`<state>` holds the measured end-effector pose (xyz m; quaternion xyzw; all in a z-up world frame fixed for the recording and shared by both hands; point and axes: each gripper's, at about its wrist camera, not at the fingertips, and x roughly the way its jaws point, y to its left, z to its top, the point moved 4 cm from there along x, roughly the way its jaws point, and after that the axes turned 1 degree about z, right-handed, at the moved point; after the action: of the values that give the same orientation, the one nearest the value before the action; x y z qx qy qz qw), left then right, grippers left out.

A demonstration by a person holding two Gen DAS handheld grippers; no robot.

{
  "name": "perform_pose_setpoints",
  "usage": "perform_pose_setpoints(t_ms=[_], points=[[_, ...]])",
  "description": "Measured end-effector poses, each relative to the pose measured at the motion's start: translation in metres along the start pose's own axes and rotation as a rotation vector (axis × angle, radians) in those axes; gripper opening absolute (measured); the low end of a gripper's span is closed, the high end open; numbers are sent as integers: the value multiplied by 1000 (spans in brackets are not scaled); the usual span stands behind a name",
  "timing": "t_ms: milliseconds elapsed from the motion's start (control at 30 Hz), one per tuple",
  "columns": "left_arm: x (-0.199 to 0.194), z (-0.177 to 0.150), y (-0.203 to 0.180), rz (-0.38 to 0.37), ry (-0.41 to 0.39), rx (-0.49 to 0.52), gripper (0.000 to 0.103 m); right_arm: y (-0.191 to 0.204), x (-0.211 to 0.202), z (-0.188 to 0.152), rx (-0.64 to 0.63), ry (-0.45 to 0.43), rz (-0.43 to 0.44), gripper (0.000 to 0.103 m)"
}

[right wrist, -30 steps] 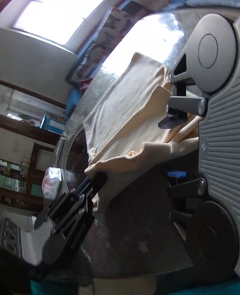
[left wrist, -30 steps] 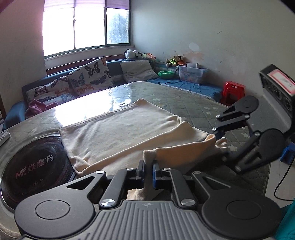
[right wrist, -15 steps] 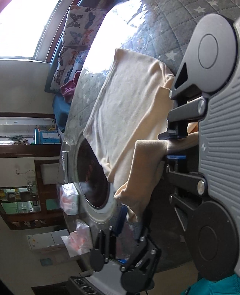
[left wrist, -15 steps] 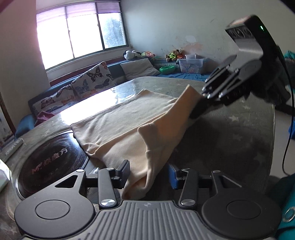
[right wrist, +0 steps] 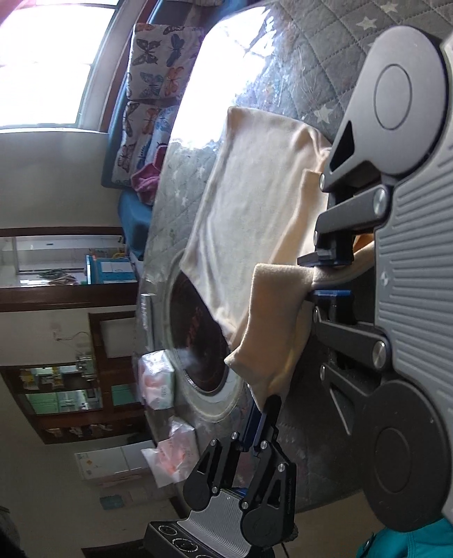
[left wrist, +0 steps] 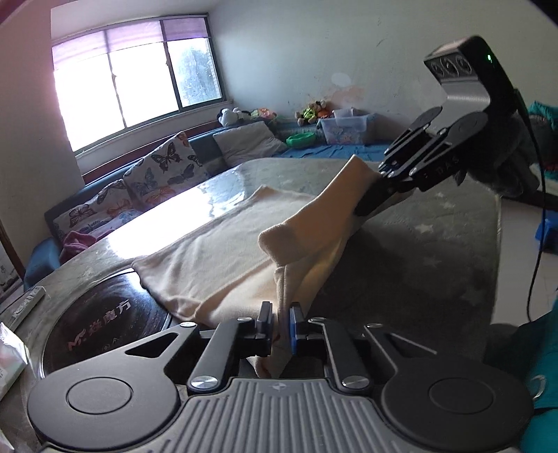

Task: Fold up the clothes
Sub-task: 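Grasp the sweatshirt end with both grippers and lift it, then fold the lifted end over the body with both grippers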

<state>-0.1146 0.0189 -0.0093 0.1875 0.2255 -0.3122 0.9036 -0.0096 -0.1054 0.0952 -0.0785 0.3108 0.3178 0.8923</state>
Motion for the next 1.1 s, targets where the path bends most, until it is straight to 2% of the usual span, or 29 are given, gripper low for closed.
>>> perform_pose_setpoints(t_ms=[300,433,600,767,933,1100], points=[[-67,16,-21,-92,-43,-84,10,28,-66,-10,-17,-21,68,10],[-74,19,-23,-99,-51,-99,9,37,-83,-12,-26,-17,82,10],[-53,28,-1,-73,-46,-146,9,28,-73,3,-23,-19,69,10],[-20,40,40,-38,-49,-208,6,2,-46,34,-13,-15,64,10],[28,45,76,10,-3,-241,5,-34,-2,62,-4,16,55,10],[77,37,99,84,62,-284,5,-60,56,67,36,41,24,10]])
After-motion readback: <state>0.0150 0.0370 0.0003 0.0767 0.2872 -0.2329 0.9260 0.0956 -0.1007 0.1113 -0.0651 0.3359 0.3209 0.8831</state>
